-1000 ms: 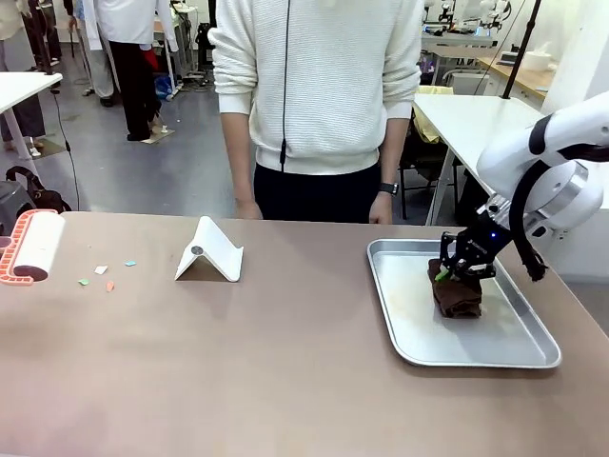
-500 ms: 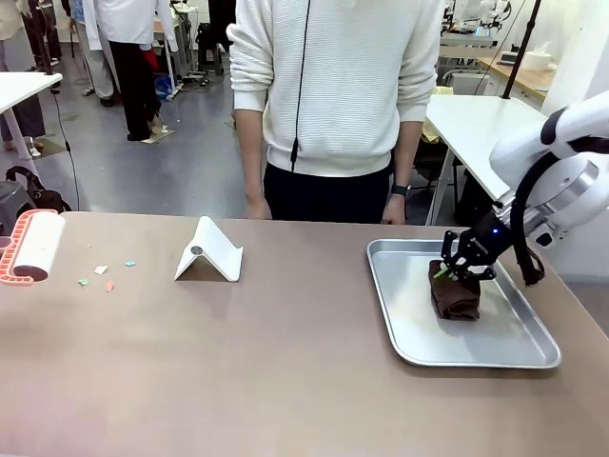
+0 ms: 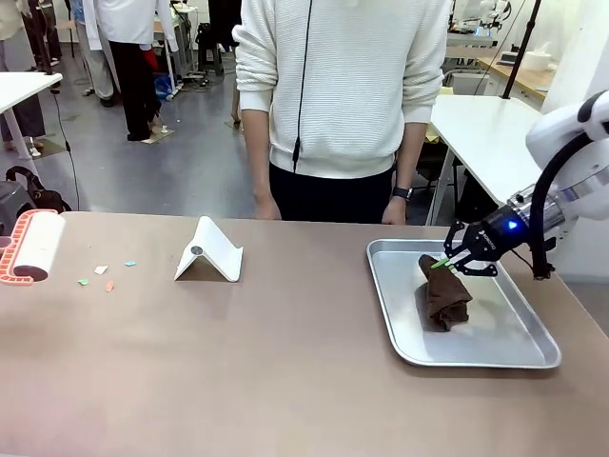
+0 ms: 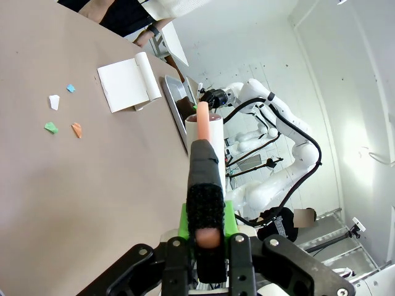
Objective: Clean the surface of the table.
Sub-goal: If a person points to the right, clean the right side of the table with your right hand, and if they point to the left, clean the left side with your left hand.
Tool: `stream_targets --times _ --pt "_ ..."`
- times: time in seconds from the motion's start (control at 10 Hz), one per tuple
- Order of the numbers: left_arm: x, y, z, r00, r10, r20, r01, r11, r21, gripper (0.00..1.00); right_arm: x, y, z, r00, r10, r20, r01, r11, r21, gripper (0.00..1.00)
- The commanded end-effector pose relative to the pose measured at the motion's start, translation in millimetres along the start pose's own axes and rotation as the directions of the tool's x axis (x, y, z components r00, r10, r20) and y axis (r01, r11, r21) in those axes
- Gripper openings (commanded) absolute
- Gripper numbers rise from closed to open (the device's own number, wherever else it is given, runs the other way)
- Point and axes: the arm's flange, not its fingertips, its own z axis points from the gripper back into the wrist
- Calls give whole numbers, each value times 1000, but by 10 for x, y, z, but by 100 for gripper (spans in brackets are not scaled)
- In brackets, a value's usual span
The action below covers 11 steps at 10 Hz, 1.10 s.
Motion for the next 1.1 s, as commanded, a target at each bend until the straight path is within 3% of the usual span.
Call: stream_targets --times 0.0,0.2,0.4,0.7,1.0 --pt "-13 -43 -17 1000 -17 3 17 1000 -1 0 -47 17 62 987 127 -99 -122 991 61 9" --pt "-13 -43 -17 1000 -17 3 17 1000 -1 0 -172 20 111 941 288 -180 -266 954 136 9" --pt "-13 -43 -17 1000 -17 3 17 1000 -1 0 -320 -14 198 831 469 -300 -394 876 279 9" --pt "-13 -43 -17 1000 -17 3 17 1000 -1 0 -641 -196 476 742 591 -317 -386 762 520 9" --pt "-13 -43 -17 1000 -17 3 17 1000 -1 0 -911 -752 1038 718 692 -77 -508 596 622 9"
